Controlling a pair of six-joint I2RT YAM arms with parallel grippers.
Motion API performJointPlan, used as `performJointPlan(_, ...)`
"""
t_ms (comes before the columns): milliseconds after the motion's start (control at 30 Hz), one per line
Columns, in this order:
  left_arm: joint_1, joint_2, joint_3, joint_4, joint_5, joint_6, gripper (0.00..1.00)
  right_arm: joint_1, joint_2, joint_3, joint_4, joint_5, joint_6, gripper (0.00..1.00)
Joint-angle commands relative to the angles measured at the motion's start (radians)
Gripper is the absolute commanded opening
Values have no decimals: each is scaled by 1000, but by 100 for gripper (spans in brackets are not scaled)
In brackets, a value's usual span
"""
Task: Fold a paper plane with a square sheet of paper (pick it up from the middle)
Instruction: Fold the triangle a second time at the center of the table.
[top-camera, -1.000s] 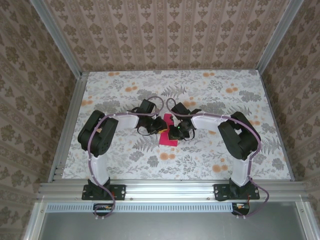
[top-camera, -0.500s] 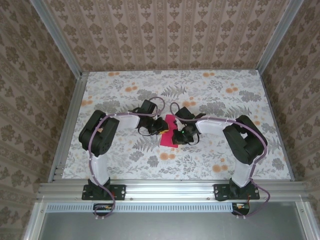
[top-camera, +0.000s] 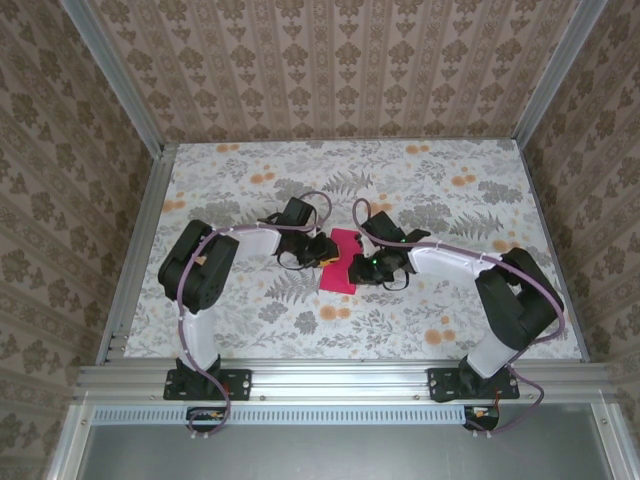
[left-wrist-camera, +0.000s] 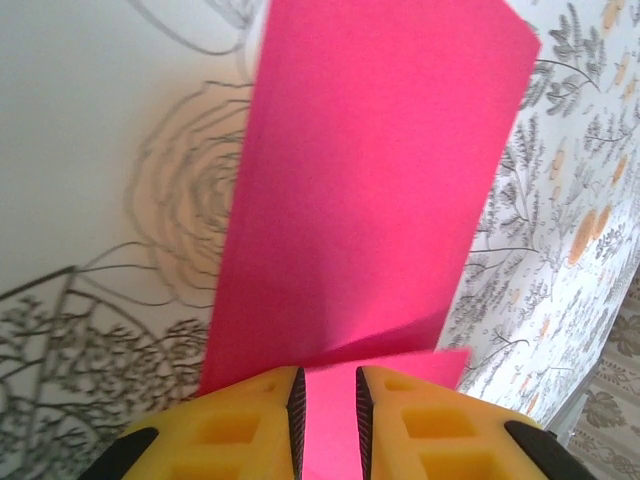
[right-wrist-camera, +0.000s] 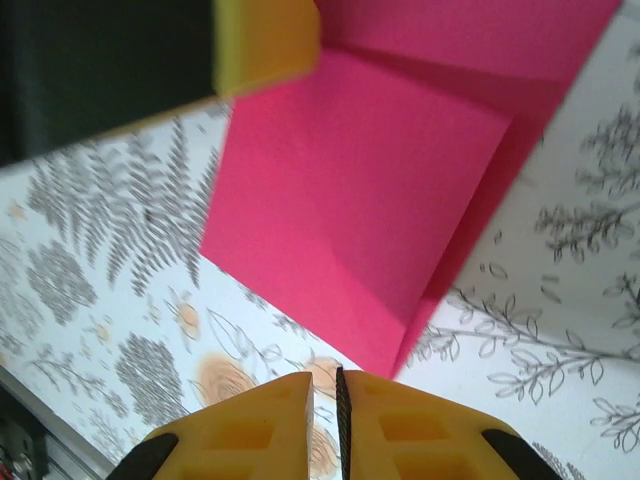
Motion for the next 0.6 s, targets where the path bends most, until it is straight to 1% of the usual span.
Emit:
performJointPlan(0,-12,-26,25,-17,-3,16,24,-11,8,34,48,74,38,18)
performJointPlan(200,-8,-63,-18,9,-17,-8,25,-25,82,75,54,68,39,19)
performJointPlan(367,4,-97,-72,54,-19,-47,25,-27,148,123,27,75,25,21)
performJointPlan(567,6,-133,-129,76,-38,-81,29,-39,183,152,8,103,19,24)
